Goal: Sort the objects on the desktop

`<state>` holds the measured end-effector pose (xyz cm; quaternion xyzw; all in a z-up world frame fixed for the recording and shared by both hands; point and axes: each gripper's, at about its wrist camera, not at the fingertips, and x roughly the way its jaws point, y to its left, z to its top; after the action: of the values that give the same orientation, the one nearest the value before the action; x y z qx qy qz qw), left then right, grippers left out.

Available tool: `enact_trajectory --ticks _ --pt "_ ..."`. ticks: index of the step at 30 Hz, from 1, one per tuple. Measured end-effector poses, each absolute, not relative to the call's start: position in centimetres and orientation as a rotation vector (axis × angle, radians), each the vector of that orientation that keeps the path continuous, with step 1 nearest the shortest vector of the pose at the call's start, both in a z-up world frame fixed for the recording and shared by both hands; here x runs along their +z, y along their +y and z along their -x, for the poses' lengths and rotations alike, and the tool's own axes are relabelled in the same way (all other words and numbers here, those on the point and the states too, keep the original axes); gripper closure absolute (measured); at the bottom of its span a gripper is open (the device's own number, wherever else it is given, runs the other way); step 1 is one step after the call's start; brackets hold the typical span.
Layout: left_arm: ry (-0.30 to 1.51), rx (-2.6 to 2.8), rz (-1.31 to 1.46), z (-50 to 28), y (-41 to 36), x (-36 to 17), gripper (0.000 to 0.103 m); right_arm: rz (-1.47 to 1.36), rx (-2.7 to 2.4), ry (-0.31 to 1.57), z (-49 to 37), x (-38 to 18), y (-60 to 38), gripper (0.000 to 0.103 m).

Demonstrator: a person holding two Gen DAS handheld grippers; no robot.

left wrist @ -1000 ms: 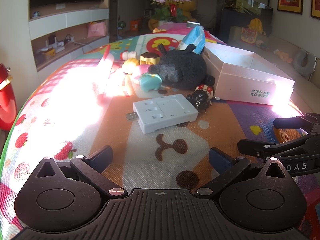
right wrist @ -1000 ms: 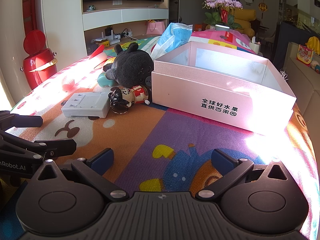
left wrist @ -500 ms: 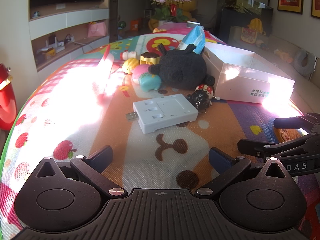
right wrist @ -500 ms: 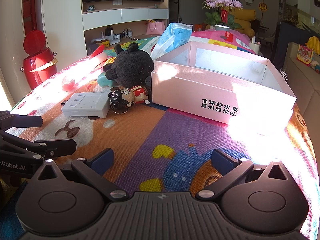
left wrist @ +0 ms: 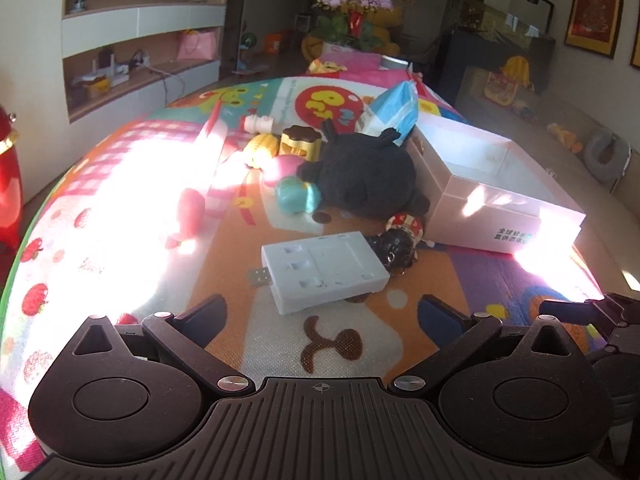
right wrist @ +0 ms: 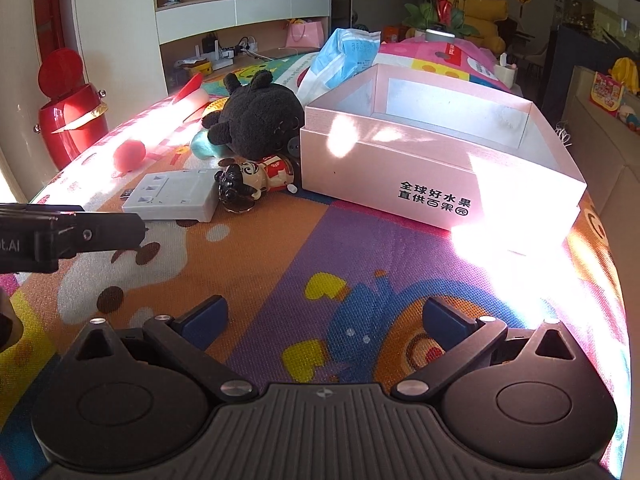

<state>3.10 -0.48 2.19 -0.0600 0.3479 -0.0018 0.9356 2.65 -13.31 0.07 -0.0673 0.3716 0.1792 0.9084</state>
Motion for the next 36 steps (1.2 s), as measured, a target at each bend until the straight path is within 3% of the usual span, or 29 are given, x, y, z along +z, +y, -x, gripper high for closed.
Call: enact_trajectory --ticks 8,11,12,14,19,23,30,34,36 --pt "0.619 0.139 -0.031 -4.4 -1.1 2.4 0.000 0.165 0.427 0.780 -2.9 0.7 -13.3 0.000" --pt "0.636 0.214 -0.008 -3.6 0.9 2.2 0.000 0.164 0.450 0.658 -2.4 2.1 -12.2 0.002" --pt "0.647 0.236 0.013 -3.3 1.8 2.1 0.000 0.160 0.464 0.632 -2.6 2.5 -11.5 0.006" --pt "0.661 0.252 0.039 -2.5 3.0 1.8 0.000 0.125 0.484 0.625 -3.5 3.2 -10.0 0.024" --pt "0.686 0.231 0.059 -0.7 4.2 1.3 0.000 0.039 0.386 0.676 -7.2 2.9 -6.5 0.029" --pt "0.690 0.154 0.061 0.0 4.2 1.2 0.000 0.012 0.431 0.748 -8.1 2.2 -6.7 0.073" --pt "0.692 0.011 0.120 -1.4 2.3 1.6 0.000 0.076 0.472 0.803 -3.5 2.4 -12.1 0.094" --pt "0.723 0.040 0.114 -4.2 0.6 1.6 0.000 0.129 0.469 0.794 -0.8 1.9 -14.4 0.094" --pt "0.747 0.070 0.101 -5.9 -0.3 1.3 0.000 0.144 0.439 0.763 -0.2 1.7 -15.0 0.087"
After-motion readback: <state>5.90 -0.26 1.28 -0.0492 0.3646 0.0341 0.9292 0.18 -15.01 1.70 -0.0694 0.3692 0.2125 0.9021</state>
